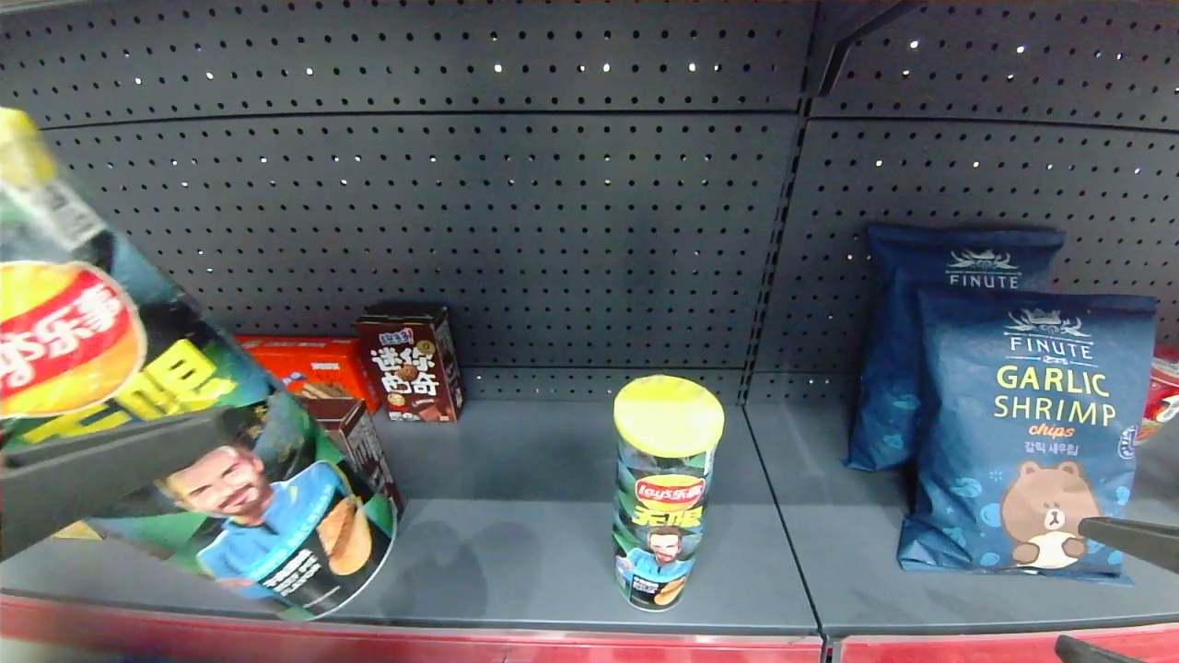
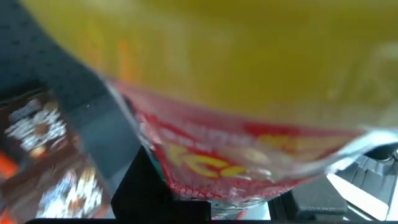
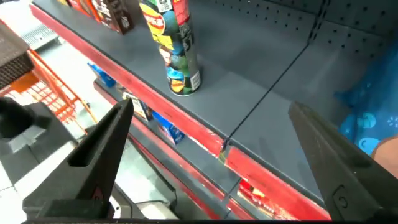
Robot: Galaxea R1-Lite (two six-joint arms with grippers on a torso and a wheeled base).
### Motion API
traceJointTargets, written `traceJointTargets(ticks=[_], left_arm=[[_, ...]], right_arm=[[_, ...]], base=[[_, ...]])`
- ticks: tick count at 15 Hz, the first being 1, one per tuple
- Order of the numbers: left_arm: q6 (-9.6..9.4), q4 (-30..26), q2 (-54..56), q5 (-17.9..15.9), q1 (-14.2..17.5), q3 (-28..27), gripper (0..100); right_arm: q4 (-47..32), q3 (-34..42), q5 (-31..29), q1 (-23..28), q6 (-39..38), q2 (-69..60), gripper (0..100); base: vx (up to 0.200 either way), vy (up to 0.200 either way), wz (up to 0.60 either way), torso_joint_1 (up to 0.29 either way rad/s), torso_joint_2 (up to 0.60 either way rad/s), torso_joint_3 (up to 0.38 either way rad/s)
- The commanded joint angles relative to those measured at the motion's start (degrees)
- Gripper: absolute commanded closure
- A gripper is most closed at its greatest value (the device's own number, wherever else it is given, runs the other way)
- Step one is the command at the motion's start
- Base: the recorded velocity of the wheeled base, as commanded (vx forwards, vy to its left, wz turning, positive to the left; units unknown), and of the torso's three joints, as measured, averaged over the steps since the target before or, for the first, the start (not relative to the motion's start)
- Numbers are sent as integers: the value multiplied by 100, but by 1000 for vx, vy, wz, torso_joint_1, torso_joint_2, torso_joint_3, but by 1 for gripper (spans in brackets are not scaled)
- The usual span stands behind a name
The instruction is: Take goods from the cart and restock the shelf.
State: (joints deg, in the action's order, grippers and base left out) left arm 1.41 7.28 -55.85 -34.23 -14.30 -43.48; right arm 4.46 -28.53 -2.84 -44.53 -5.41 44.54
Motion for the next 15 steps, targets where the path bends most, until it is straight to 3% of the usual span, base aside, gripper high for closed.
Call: traceJointTargets(ticks=[1, 3, 4, 5, 9, 11, 15], left_arm=[[-54, 160, -1192, -5, -416, -477, 100], [-273, 195, -1535, 4, -583, -582, 100], [-651, 353, -1877, -5, -592, -609, 100], [-862, 617, -2264, -31, -600, -626, 100], [-1003, 1259, -3108, -154, -592, -749, 100], [-1003, 1382, -3679, -541, -556, -1198, 100], [-1003, 1320, -4479, -637, -548, -2120, 100]], right_arm=[[-24, 154, 3, -12, 14, -244, 0], [-24, 295, -24, -12, 31, -359, 0], [-7, 374, -41, 6, 111, -385, 0], [-51, 304, -24, 15, 198, -464, 0], [-7, 330, 20, -3, 190, -499, 0], [-16, 348, 29, -3, 190, -614, 0], [-42, 295, 29, -3, 190, -728, 0]], base=[[0, 0, 0, 0, 0, 0], [0, 0, 0, 0, 0, 0], [0, 0, 0, 0, 0, 0], [0, 0, 0, 0, 0, 0], [0, 0, 0, 0, 0, 0], [0, 0, 0, 0, 0, 0], [0, 0, 0, 0, 0, 0]])
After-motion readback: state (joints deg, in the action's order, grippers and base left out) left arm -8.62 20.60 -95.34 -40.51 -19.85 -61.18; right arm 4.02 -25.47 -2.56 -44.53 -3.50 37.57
